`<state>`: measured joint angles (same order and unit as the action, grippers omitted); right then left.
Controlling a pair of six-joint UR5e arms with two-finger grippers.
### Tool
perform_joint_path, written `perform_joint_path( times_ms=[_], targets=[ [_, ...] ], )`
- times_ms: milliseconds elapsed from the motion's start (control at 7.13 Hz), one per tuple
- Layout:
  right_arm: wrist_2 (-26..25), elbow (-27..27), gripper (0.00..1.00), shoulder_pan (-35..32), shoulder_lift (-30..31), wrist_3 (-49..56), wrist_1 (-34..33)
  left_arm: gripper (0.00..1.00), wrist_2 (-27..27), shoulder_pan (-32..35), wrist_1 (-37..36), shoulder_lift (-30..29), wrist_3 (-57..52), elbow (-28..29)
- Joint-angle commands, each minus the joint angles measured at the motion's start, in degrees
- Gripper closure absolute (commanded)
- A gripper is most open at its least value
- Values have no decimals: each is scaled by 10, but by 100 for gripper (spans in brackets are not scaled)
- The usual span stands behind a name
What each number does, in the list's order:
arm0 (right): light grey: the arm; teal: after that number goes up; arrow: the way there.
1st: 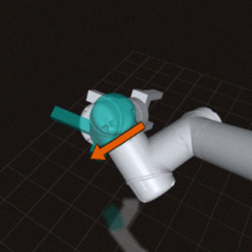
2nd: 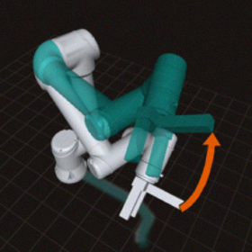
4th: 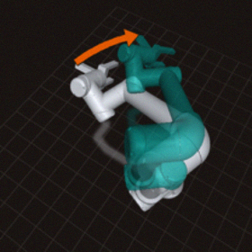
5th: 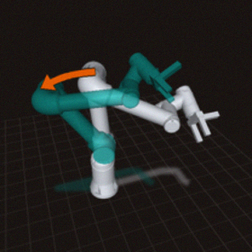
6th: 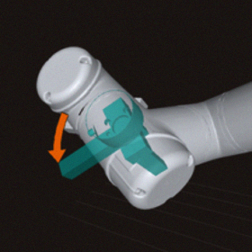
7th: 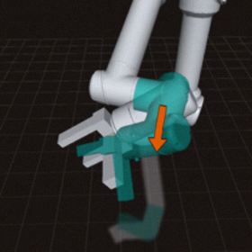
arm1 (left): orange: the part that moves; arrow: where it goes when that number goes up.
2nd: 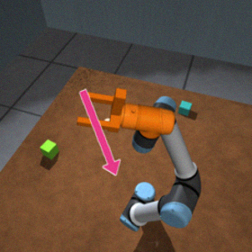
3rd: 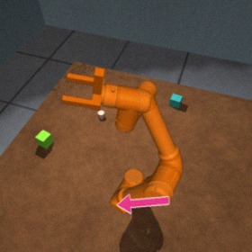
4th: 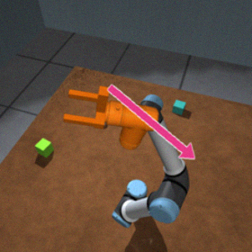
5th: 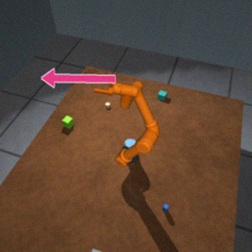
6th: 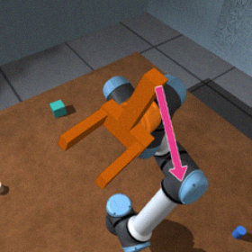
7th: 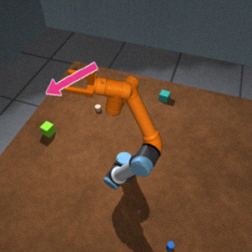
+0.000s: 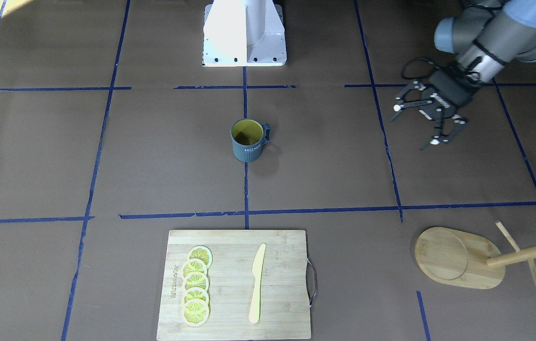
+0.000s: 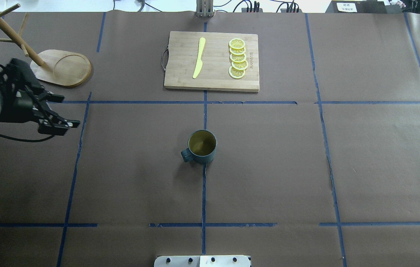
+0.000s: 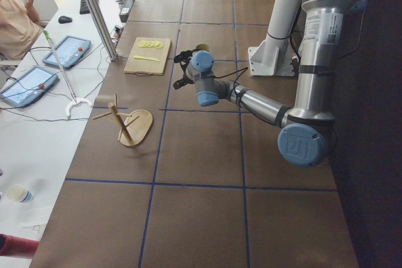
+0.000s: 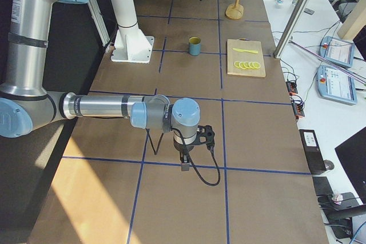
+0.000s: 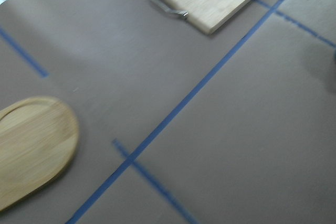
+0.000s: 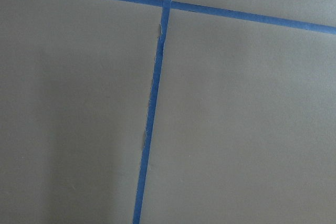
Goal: Hang cup on storage rack
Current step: 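Reach the left gripper to the teal mug and grasp its handle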
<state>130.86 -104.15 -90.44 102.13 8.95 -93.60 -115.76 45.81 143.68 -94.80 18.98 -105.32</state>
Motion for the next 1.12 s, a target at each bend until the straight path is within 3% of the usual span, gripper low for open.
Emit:
perform_joint_path(
  times_ms=[0,140,421,701,982],
  targets=[
    [0,0,0,0,0,-2,0,0,138,-130,12,-48,5,2],
    [0,0,0,0,0,-1,0,0,196,-189,18,-67,5,8],
    [0,0,0,0,0,-2,0,0,294,-260,71,-131,18,82],
    [0,0,0,0,0,0,0,0,304,-273,97,-181,23,146],
    [0,-1,0,1,-2,-2,1,0,304,-275,107,-201,24,174]
  ],
)
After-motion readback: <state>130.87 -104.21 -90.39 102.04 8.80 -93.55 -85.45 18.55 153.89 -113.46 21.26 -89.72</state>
